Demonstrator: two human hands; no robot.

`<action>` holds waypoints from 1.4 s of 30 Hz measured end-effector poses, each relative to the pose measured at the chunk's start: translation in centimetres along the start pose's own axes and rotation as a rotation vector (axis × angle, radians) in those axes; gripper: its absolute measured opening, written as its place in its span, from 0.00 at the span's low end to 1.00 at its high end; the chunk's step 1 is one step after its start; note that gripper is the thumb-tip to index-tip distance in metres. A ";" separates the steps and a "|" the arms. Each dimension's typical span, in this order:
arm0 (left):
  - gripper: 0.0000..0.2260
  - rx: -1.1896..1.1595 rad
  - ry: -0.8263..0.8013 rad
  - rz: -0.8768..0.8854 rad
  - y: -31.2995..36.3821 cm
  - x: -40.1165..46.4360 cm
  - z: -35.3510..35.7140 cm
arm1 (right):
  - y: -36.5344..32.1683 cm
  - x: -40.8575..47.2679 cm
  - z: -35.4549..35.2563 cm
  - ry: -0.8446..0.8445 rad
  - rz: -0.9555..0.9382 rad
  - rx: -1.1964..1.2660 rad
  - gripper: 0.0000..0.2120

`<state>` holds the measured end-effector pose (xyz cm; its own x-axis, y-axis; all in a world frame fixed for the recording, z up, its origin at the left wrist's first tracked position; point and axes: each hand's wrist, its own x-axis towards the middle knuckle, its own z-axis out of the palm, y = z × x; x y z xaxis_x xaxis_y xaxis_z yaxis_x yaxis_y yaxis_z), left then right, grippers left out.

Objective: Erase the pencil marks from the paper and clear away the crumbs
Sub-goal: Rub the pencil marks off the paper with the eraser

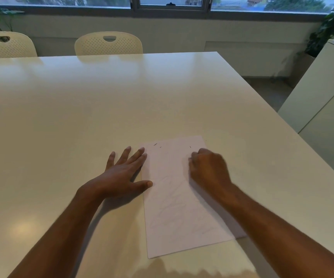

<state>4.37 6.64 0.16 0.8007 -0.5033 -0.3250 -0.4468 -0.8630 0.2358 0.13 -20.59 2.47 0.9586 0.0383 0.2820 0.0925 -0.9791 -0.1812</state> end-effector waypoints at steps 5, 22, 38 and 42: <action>0.52 0.002 0.000 0.004 0.1 0.0 0.0 | -2.7 -1.6 0.8 -0.059 -0.173 0.098 0.06; 0.44 -0.049 0.313 0.050 0.7 -1.0 1.0 | 0.7 -0.9 3.0 0.156 0.079 0.324 0.06; 0.45 0.031 0.198 0.030 1.9 -2.6 1.1 | 0.8 -0.7 2.9 0.098 0.151 0.367 0.09; 0.47 0.032 0.091 -0.010 1.8 -2.5 0.8 | 0.6 -0.2 2.2 0.015 0.204 0.387 0.08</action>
<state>1.30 6.29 0.69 0.8374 -0.4901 -0.2421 -0.4501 -0.8695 0.2032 0.56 -20.73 0.22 0.9639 -0.1537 0.2175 -0.0012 -0.8190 -0.5738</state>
